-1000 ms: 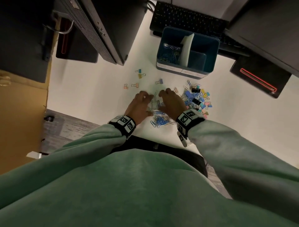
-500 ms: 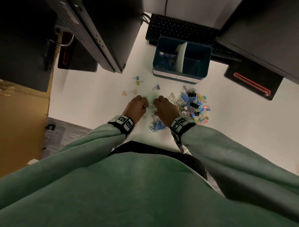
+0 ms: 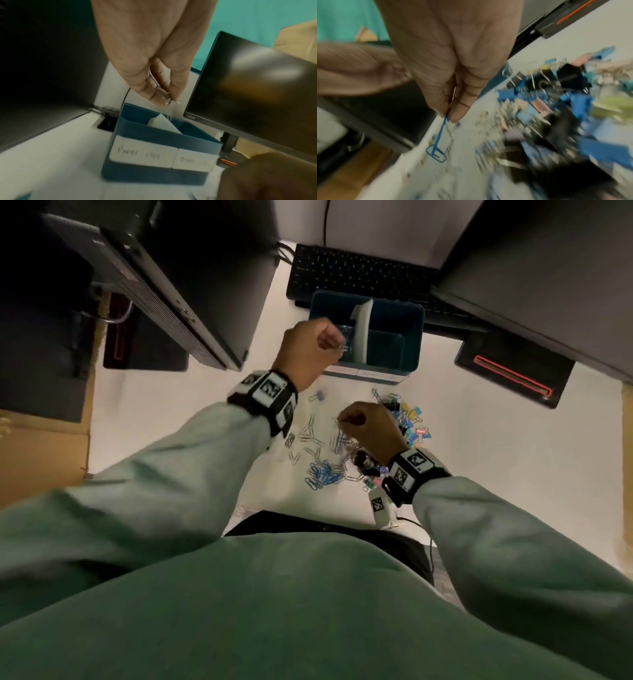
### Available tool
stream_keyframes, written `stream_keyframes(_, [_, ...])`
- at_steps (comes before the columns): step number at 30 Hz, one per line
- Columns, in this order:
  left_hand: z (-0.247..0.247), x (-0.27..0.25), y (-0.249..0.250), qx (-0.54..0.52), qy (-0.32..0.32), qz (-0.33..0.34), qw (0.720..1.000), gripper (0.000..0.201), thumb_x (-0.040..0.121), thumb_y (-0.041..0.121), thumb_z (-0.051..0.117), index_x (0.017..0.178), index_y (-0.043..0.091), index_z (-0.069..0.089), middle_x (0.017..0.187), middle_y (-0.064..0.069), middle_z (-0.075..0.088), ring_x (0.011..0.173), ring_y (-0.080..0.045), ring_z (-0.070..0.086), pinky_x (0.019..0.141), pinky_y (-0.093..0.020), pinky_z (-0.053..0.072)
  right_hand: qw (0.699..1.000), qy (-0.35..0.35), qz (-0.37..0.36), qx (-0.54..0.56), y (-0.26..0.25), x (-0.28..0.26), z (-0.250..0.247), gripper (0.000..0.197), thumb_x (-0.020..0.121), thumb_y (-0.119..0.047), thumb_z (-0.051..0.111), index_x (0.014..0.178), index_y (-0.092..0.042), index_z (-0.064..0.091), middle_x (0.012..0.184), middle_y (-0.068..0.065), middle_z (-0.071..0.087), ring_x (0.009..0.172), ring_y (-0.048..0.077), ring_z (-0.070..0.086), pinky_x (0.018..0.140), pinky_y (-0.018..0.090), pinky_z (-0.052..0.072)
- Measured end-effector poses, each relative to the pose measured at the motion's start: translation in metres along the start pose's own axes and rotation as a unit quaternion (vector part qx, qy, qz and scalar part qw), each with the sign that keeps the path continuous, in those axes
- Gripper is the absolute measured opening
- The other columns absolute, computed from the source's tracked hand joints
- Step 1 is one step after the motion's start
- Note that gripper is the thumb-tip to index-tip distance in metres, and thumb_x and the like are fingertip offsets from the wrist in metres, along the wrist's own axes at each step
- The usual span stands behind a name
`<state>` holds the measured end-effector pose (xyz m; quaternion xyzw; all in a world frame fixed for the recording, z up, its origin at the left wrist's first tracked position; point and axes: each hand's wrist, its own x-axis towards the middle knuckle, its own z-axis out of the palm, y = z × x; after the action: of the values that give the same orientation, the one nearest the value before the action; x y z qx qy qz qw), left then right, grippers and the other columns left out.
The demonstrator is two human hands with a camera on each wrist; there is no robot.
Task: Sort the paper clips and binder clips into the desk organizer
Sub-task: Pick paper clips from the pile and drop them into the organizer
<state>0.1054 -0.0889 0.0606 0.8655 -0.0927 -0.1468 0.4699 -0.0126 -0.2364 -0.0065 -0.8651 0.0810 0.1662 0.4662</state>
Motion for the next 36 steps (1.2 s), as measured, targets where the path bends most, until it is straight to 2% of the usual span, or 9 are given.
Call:
stream_keyframes(5, [0.013, 0.033, -0.006, 0.093, -0.055, -0.020, 0.994, 0.020, 0.085, 0.015, 0.068, 0.104, 0.012, 0.068, 0.103, -0.003, 0.069, 0.091, -0.010, 0.062, 0.083, -0.018, 0.049, 0.979, 0.066, -0.023, 0.194, -0.043, 0.010, -0.039, 0.006, 0.086, -0.002, 0.068, 0.091, -0.004, 0.068, 0.080, 0.008, 0.069, 0.068, 0.015, 0.064, 0.068, 0.025, 0.056])
stream_keyframes(8, [0.002, 0.013, -0.014, 0.093, -0.012, 0.022, 0.995, 0.023, 0.086, 0.020, 0.067, 0.109, 0.015, 0.064, 0.108, -0.002, 0.064, 0.093, -0.011, 0.061, 0.084, -0.023, 0.050, 0.965, 0.110, -0.047, 0.235, -0.066, 0.039, -0.056, 0.015, 0.085, 0.000, 0.065, 0.085, -0.014, 0.068, 0.079, 0.006, 0.069, 0.071, 0.018, 0.065, 0.072, 0.030, 0.058])
stream_keyframes(15, [-0.011, -0.090, -0.096, 0.176, -0.092, -0.090, 0.976, 0.026, 0.084, 0.022, 0.070, 0.104, 0.009, 0.061, 0.100, -0.009, 0.057, 0.084, -0.022, 0.058, 0.083, -0.040, 0.050, 0.989, 0.145, -0.018, -0.019, -0.074, 0.110, -0.054, 0.009, 0.090, -0.009, 0.062, 0.093, -0.012, 0.070, 0.091, 0.001, 0.071, 0.074, 0.005, 0.061, 0.072, 0.011, 0.049])
stream_keyframes(20, [0.002, -0.127, -0.125, 0.266, -0.116, -0.116, 0.950, 0.066, 0.075, 0.043, 0.075, 0.126, 0.010, 0.047, 0.125, -0.014, 0.043, 0.113, -0.030, 0.045, 0.097, -0.040, 0.043, 0.977, 0.142, -0.097, -0.126, -0.064, 0.083, -0.038, 0.018, 0.089, -0.015, 0.064, 0.107, -0.012, 0.063, 0.113, 0.006, 0.061, 0.091, 0.010, 0.058, 0.082, 0.018, 0.047])
stream_keyframes(22, [0.010, -0.135, -0.126, 0.276, -0.124, -0.111, 0.947, 0.092, 0.060, 0.057, 0.080, 0.128, 0.010, 0.041, 0.127, -0.014, 0.039, 0.113, -0.031, 0.041, 0.097, -0.042, 0.043, 0.973, 0.098, -0.143, -0.153, -0.059, 0.052, -0.022, 0.019, 0.088, -0.020, 0.068, 0.105, -0.014, 0.061, 0.107, 0.002, 0.059, 0.086, 0.008, 0.056, 0.080, 0.022, 0.050])
stream_keyframes(26, [0.040, -0.142, -0.115, 0.343, -0.160, -0.053, 0.924, 0.114, 0.044, 0.077, 0.073, 0.128, 0.009, 0.035, 0.125, -0.012, 0.035, 0.107, -0.029, 0.039, 0.090, -0.043, 0.042, 0.938, -0.162, -0.130, -0.279, -0.028, -0.009, 0.018, 0.039, 0.081, -0.026, 0.075, 0.112, -0.015, 0.054, 0.107, 0.005, 0.055, 0.092, 0.018, 0.055, 0.080, 0.041, 0.053])
stream_keyframes(30, [0.057, -0.135, -0.111, 0.337, -0.160, -0.025, 0.927, 0.102, 0.050, 0.062, 0.081, 0.125, 0.005, 0.042, 0.121, -0.014, 0.039, 0.102, -0.030, 0.044, 0.086, -0.043, 0.048, 0.870, -0.213, -0.151, -0.419, -0.006, -0.033, 0.044, 0.059, 0.074, -0.028, 0.079, 0.121, -0.007, 0.051, 0.113, 0.014, 0.053, 0.100, 0.031, 0.055, 0.077, 0.041, 0.046])
stream_keyframes(33, [0.056, -0.125, -0.112, 0.260, -0.161, -0.041, 0.951, 0.079, 0.061, 0.036, 0.085, 0.122, 0.004, 0.046, 0.118, -0.016, 0.041, 0.102, -0.031, 0.046, 0.089, -0.042, 0.047, 0.885, -0.174, -0.173, -0.397, 0.001, -0.030, 0.048, 0.037, 0.072, -0.009, 0.078, 0.103, -0.001, 0.059, 0.095, 0.017, 0.057, 0.081, 0.035, 0.060, 0.060, 0.036, 0.044])
stream_keyframes(36, [0.051, -0.115, -0.116, 0.229, -0.175, -0.040, 0.957, 0.048, 0.072, 0.020, 0.077, 0.111, 0.008, 0.051, 0.110, -0.012, 0.046, 0.098, -0.031, 0.051, 0.084, -0.042, 0.046, 0.900, -0.147, -0.153, -0.381, 0.007, -0.019, 0.048, 0.016, 0.088, -0.008, 0.060, 0.103, -0.002, 0.057, 0.098, 0.017, 0.055, 0.084, 0.036, 0.059, 0.061, 0.038, 0.044])
